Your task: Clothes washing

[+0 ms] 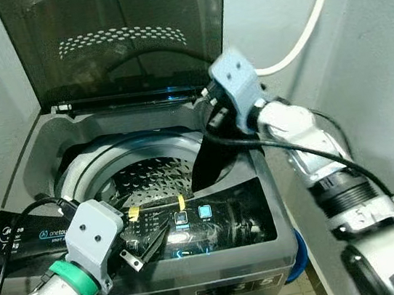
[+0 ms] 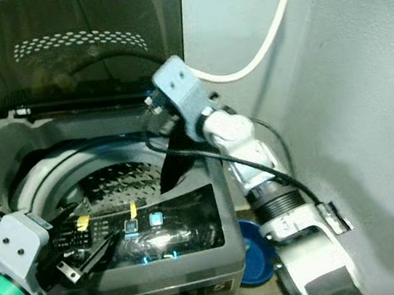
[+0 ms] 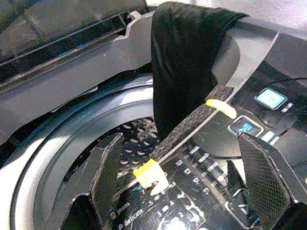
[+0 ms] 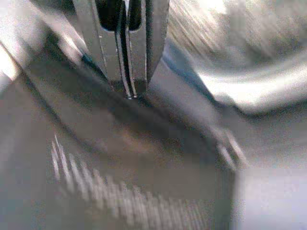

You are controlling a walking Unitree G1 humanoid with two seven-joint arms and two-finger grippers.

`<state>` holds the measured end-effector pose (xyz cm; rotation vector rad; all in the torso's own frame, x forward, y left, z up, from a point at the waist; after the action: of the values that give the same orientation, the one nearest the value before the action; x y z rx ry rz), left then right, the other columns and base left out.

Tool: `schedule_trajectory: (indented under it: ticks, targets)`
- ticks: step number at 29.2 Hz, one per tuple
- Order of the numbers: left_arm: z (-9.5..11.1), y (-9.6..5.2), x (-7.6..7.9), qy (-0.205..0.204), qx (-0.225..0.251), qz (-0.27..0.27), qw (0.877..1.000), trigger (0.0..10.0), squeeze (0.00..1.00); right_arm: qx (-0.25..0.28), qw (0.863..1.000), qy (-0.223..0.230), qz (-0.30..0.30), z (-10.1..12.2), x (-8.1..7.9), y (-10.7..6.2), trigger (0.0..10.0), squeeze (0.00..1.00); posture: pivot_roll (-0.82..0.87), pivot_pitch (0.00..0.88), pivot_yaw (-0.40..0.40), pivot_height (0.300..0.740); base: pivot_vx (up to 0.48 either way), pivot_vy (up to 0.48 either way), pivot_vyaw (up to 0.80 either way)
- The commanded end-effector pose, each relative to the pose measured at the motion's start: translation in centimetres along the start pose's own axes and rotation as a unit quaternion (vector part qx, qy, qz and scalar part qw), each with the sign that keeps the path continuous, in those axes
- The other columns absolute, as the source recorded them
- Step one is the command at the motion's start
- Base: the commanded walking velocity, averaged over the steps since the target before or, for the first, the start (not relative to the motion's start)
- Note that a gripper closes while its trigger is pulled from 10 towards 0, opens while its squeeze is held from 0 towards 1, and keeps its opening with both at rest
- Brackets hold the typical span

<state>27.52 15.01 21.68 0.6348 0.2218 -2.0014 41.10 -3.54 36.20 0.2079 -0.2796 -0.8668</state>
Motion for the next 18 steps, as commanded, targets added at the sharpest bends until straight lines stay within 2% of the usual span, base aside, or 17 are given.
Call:
schedule_trajectory:
  ticks: [1, 3, 4, 5, 6, 7, 8, 9, 10, 12, 13, 14, 15, 16, 18]
  targets:
    - [-0.5, 0.0, 0.1, 0.0, -0.011, -0.002, 1.0, 10.0, 0.0, 0.082, 0.993, 0.064, 0.051, 4.7, -1.6, 0.1, 0.0, 0.0, 0.12, 0.085, 0.029, 0.74, 0.0, 0.0, 0.0]
    - [-0.5, 0.0, 0.1, 0.0, -0.011, -0.002, 1.0, 10.0, 0.0, 0.082, 0.993, 0.065, 0.063, 5.1, -2.0, 0.1, 0.0, 0.0, 0.12, 0.085, 0.029, 0.74, 0.0, 0.0, 0.0]
    - [-0.5, -0.1, 0.1, 0.0, -0.01, -0.002, 1.0, 10.0, 0.0, 0.065, 0.995, 0.037, 0.071, 4.7, -2.4, 0.1, 0.0, 0.0, 0.12, 0.085, 0.029, 0.74, 0.0, 0.0, 0.0]
    - [-0.5, -0.1, 0.1, 0.0, -0.01, -0.002, 1.0, 10.0, 0.0, 0.065, 0.995, 0.037, 0.071, 4.7, -2.4, 0.1, 0.0, 0.0, 0.12, 0.085, 0.029, 0.74, 0.0, 0.0, 0.0]
    - [-0.5, 0.0, 0.1, 0.0, -0.01, -0.003, 1.0, 10.0, 0.0, 0.036, 0.997, -0.036, 0.06, 3.5, -2.2, 0.2, 0.0, 0.0, 0.12, 0.082, 0.03, 0.74, 0.0, 0.0, 0.0]
    - [-0.5, 0.0, 0.2, 0.0, -0.01, -0.003, 1.0, 10.0, 0.0, 0.0, 0.992, -0.115, 0.054, 2.0, -1.9, 0.2, 0.0, 0.0, 0.12, 0.08, 0.031, 0.74, 0.0, 0.0, 0.0]
    - [-0.5, 0.1, 0.2, 0.0, -0.01, -0.004, 1.0, 10.0, 0.0, -0.029, 0.985, -0.162, 0.061, 0.7, -1.7, 0.0, 1.7, 0.0, 0.12, 0.079, 0.03, 0.74, 0.0, 0.0, 0.0]
    - [-0.5, 0.1, 0.2, 0.0, -0.01, -0.004, 1.0, 10.0, 0.0, -0.045, 0.98, -0.182, 0.067, -0.1, -1.6, -0.2, 1.7, 0.0, 0.12, 0.079, 0.03, 0.74, 0.0, 0.0, 0.0]
    - [-0.5, 0.1, 0.2, 0.0, -0.009, -0.004, 1.0, 10.0, 0.0, -0.068, 0.982, -0.168, 0.058, -1.0, -0.8, -0.6, 10.0, 1.0, 0.12, 0.077, 0.025, 0.74, 0.0, 0.0, 0.0]
    - [-0.5, 0.1, 0.2, 0.0, -0.009, -0.003, 1.0, 10.0, 0.0, -0.09, 0.984, -0.145, 0.044, -1.8, 0.2, -1.1, 10.0, 1.0, 0.12, 0.077, 0.025, 0.74, 0.0, 0.0, 0.0]
    - [-0.6, 0.1, 0.2, 0.0, -0.009, -0.002, 1.0, 10.0, 0.0, -0.108, 0.989, -0.102, 0.007, -2.7, 1.8, -1.7, 10.0, 1.0, 0.12, 0.069, 0.018, 0.74, 0.0, 0.0, 0.0]
    - [-0.6, 0.1, 0.2, 0.0, -0.009, -0.002, 1.0, 10.0, 0.0, -0.108, 0.989, -0.102, 0.007, -2.7, 1.8, -1.7, 10.0, 1.0, 0.12, 0.069, 0.018, 0.74, 0.0, 0.0, 0.0]
    - [-0.6, 0.0, 0.3, -0.001, -0.009, -0.001, 1.0, 10.0, 0.0, -0.12, 0.99, -0.064, -0.027, -3.4, 3.3, -2.3, 10.0, 1.0, 0.12, 0.066, 0.015, 0.74, 0.0, 0.0, 0.0]
    - [-0.6, 0.0, 0.3, -0.001, -0.009, -0.001, 1.0, 10.0, 0.0, -0.12, 0.99, -0.064, -0.027, -3.4, 3.3, -2.3, 10.0, 1.0, 0.12, 0.066, 0.015, 0.74, 0.0, 0.0, 0.0]
    - [-0.6, -0.2, 0.3, -0.002, -0.01, 0.001, 1.0, 10.0, 0.0, -0.14, 0.987, 0.017, -0.078, -5.0, 5.2, -3.6, 10.0, 1.0, 0.12, 0.062, 0.014, 0.74, 0.0, 0.0, 0.0]
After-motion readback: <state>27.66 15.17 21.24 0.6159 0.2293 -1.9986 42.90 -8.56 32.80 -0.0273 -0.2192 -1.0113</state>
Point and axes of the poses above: a point about 5 cm out from each wrist's last joint towards the gripper, its own y axis pointing out of the wrist towards the gripper, its own z axis along the axis of the wrist's last joint, x = y × z, the point moved 5 cm from there along y, pointing out of the wrist towards the gripper, and after that the axes turned 10 degrees about y, right-handed, at the moved point
